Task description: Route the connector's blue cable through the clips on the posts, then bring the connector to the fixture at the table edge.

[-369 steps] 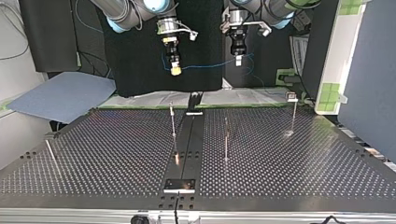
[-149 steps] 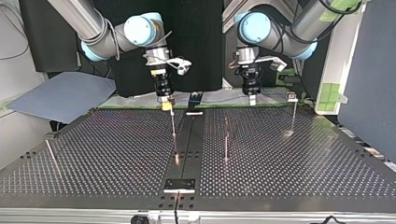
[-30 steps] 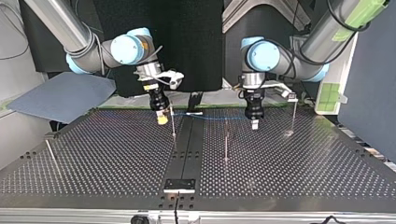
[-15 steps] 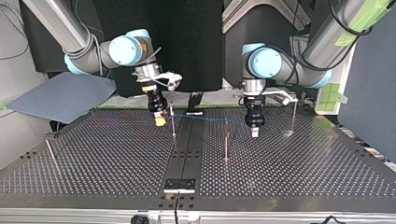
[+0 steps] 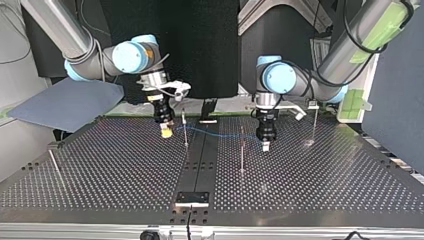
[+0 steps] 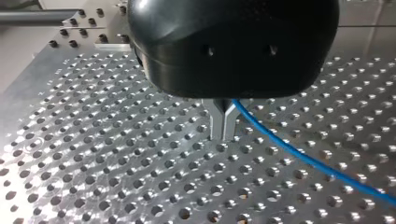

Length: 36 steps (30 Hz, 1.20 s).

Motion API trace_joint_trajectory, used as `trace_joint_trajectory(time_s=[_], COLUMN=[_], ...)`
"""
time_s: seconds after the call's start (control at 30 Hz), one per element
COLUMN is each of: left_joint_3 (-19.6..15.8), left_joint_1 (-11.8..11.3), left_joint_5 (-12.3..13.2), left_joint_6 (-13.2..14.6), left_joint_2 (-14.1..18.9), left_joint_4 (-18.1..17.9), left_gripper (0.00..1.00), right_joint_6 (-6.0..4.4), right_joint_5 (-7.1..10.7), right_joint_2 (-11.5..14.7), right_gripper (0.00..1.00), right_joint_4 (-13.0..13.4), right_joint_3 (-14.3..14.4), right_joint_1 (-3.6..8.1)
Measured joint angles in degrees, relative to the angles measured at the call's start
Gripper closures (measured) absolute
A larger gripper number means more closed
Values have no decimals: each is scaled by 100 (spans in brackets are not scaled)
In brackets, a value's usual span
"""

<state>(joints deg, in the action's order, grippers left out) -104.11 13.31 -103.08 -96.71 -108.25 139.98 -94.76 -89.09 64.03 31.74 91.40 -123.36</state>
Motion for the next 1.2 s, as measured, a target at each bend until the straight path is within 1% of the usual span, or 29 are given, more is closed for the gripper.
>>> trace_joint_trajectory(time_s=[0.2,0.4,0.63,0.77,0.97,1.2], left_joint_3=[203,286,310,340,504,810], left_joint_1=[-60,-127,-232,-252,-263,-279], left_joint_5=[82,182,261,313,387,418], left_joint_6=[-97,-148,-182,-202,-248,-328], left_joint_2=[-22,-28,-30,-55,-255,-555], left_joint_4=[48,79,100,109,172,221], left_gripper=[100,100,100,100,100,100], right_joint_6=[-9,-18,-51,-65,-68,-39], right_joint_5=[14,25,105,147,215,256], right_joint_2=[-43,-231,-365,-425,-582,-828], right_gripper=[100,100,100,100,100,100], right_joint_4=[6,4,-20,-63,-172,-388], right_joint_3=[-83,-208,-477,-650,-904,-1221], right_joint_1=[66,120,171,200,218,227])
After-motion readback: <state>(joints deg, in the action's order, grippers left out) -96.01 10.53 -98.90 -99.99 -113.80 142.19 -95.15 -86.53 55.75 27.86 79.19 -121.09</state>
